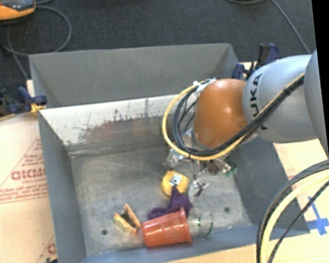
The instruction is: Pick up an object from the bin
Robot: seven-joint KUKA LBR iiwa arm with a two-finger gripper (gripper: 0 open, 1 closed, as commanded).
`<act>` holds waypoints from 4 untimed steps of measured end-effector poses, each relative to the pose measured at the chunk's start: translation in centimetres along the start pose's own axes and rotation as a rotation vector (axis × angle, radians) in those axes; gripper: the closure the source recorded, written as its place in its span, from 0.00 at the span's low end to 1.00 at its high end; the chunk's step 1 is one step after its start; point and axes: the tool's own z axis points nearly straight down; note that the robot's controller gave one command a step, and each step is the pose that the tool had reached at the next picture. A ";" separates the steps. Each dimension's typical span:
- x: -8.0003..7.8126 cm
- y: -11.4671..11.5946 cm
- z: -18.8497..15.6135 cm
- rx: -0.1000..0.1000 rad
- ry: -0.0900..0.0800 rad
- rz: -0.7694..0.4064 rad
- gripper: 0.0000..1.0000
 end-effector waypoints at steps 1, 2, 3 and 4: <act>-0.6 1.8 0.0 -0.004 -0.003 -0.221 0.00; -0.7 3.1 0.3 -0.015 0.015 -0.152 0.00; -1.7 4.6 0.0 -0.028 0.025 -0.479 1.00; -1.7 4.6 0.0 -0.029 0.025 -0.478 1.00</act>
Offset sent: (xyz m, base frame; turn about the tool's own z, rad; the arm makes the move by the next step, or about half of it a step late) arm -0.0124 0.0408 -0.0057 -0.2041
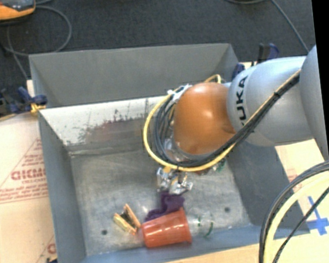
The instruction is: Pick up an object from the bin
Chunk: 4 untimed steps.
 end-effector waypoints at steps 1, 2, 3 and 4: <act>0.3 0.4 -4.4 -0.005 0.002 0.011 1.00; 0.3 0.2 -6.7 -0.001 -0.002 0.017 1.00; -0.5 -1.5 -7.3 0.009 -0.008 -0.116 1.00; -2.2 0.7 -10.8 -0.006 0.001 -0.264 1.00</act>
Offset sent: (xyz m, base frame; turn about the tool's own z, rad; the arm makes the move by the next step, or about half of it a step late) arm -0.0028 -0.0080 0.1053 0.0237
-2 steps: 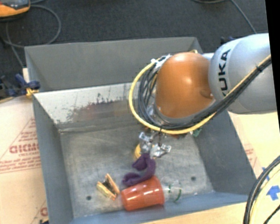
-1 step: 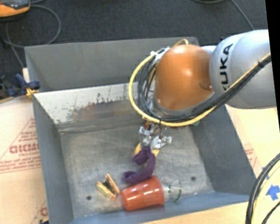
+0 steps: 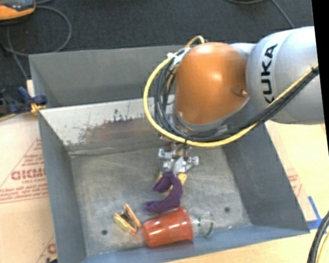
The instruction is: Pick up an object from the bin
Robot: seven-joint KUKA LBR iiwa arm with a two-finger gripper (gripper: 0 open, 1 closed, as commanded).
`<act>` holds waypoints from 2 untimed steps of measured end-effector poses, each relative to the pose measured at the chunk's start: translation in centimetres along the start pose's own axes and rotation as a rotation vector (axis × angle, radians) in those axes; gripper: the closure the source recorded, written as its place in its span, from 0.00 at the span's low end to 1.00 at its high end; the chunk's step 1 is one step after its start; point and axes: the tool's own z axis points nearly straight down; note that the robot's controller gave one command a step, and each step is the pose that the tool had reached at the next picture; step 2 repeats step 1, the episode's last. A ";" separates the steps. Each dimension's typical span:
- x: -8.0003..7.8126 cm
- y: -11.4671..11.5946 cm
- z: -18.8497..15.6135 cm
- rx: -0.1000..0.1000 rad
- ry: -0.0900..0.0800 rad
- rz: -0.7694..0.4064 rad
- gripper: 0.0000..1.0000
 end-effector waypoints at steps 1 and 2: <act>0.1 -2.4 -4.5 0.008 -0.006 0.063 1.00; 0.1 -2.4 -4.5 0.008 -0.006 0.063 1.00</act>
Offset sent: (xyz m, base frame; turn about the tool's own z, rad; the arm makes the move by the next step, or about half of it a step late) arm 0.0342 -0.0333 0.1236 0.1305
